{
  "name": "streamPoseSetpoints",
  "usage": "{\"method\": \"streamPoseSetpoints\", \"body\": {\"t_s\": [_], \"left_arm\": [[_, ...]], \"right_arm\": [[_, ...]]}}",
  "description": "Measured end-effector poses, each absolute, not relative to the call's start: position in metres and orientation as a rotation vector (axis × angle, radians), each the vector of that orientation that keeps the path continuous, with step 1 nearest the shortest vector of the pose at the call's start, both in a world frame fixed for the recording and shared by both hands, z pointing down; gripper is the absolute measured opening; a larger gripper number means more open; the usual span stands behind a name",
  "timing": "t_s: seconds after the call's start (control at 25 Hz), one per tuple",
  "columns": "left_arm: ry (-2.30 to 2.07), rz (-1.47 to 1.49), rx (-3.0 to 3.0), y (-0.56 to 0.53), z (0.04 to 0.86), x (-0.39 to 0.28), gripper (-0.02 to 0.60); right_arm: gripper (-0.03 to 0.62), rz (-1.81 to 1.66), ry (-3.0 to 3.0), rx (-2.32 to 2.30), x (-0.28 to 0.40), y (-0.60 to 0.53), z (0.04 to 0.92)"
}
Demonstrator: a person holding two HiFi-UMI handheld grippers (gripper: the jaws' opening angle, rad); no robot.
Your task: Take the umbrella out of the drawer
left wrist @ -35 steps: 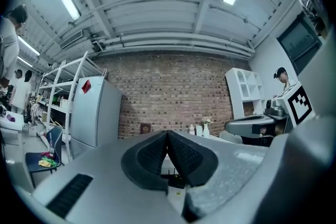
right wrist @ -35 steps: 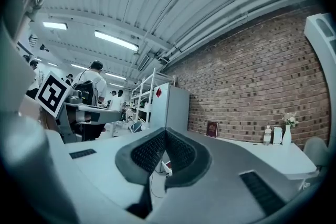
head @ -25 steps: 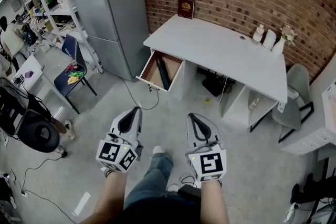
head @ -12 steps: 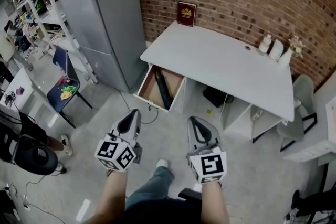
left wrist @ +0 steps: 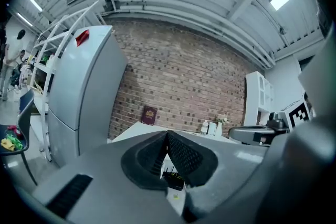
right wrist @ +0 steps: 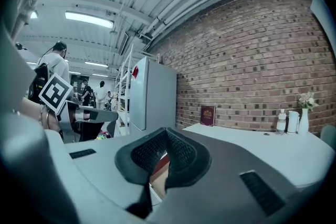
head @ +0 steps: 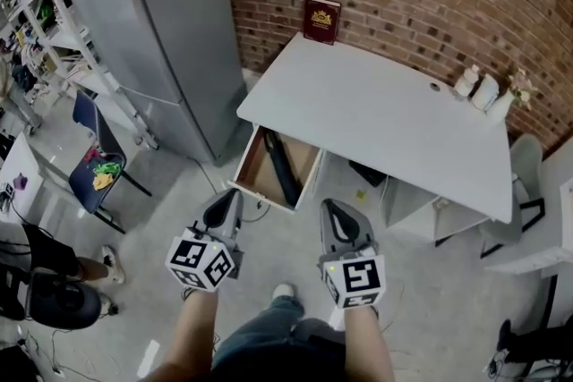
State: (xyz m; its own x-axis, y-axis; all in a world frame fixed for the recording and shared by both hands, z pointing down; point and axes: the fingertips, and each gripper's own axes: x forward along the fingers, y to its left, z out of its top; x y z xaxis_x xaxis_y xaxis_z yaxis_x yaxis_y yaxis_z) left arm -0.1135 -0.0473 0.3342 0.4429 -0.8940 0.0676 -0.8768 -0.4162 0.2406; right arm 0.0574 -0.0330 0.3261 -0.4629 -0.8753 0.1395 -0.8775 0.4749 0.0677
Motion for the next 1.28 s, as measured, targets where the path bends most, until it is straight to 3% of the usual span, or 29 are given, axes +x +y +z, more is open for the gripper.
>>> {"method": "streamPoseSetpoints", "body": {"t_s": [0.36,0.68,1.28], "left_arm": [[-1.501,0.007,2.355,-0.107,0.396,-0.125,0.006],[-1.432,0.098,2.27,-0.151,0.445,-0.099,0.13],[-1.471,0.278,1.987,-0.262,0.567,-0.066,0.115]], "right_arm": [[-0.008,0.114,-2.491,1.445,0.042,-0.094,0.381],[-0.008,0.245,-2.452,1.385,0.059,-0.147,0.435],[-0.008,0.51,-2.362,1.221,0.097,-0.257,0.56]]}}
